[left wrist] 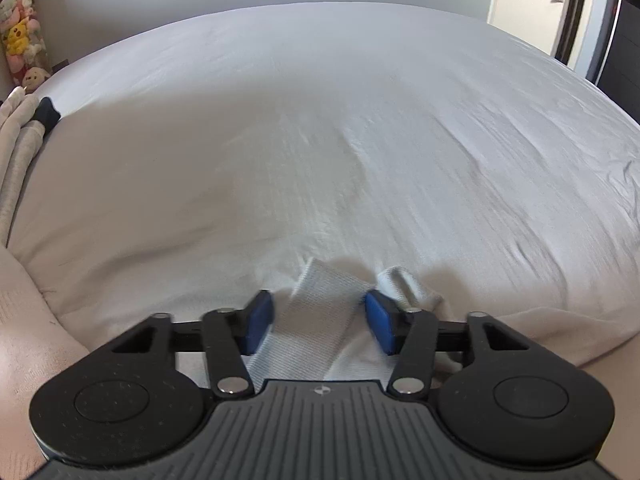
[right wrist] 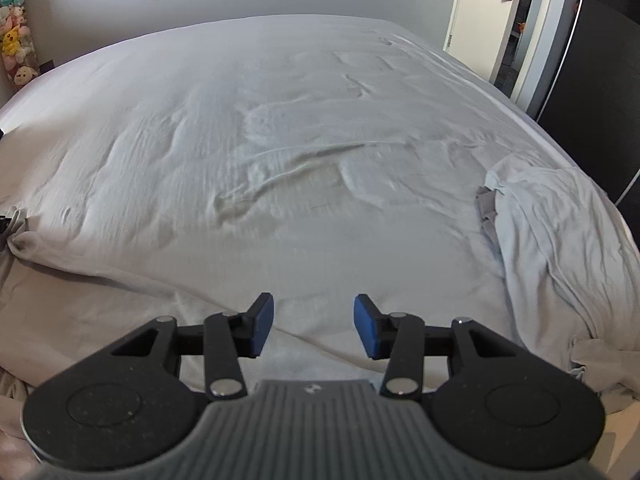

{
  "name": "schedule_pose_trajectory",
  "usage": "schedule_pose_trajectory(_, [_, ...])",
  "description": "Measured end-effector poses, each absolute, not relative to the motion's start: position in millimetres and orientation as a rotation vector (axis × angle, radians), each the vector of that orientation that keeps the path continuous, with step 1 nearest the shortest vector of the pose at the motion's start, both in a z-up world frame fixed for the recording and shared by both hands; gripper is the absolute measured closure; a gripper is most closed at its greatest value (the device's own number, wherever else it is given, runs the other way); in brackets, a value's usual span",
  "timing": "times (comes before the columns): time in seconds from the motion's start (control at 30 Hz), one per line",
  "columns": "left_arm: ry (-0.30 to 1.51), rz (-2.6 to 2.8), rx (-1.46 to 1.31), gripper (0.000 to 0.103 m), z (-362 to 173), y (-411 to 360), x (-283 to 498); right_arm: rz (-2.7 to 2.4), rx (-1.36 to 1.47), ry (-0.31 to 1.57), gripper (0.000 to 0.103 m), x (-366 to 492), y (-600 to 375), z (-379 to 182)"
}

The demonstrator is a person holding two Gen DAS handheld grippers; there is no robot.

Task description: Fold clothes

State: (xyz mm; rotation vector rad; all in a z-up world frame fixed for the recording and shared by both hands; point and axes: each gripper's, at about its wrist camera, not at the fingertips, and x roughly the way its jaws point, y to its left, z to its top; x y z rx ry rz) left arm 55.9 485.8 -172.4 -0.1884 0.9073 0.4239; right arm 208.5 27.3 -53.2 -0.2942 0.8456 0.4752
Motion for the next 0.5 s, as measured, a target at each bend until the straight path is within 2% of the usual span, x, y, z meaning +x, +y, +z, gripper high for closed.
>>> schedule_pose_trajectory(0.03, [0.906,0.424,-0.176,0.062,-171.2,482.7,56.9,0.459,-0.3,0.842,0.054,209.7,21.5,-51.7])
schedule_pose_trajectory(0.07, [0.904,0.427,-0.161,0.066,-170.4,478.5,57.1,0.439,-0.302,0.84,0.054,211.2,15.0,-50.0])
schedule_pose_trajectory(0.13, [0.899,0.441,-0.129,0.086,-168.7,468.3,57.6,0.4,-0.289,0.844,0.054,215.7,0.8,-46.5])
schedule_pose_trajectory(0.17, [0.893,0.458,-0.117,0.09,-166.0,465.0,57.0,0.382,-0.275,0.849,0.054,217.8,-7.3,-44.5])
schedule_pose_trajectory(0.5, [0.79,0.703,-0.075,0.091,-97.9,486.7,7.3,0.201,-0.259,0.846,0.054,233.5,-94.3,-21.7])
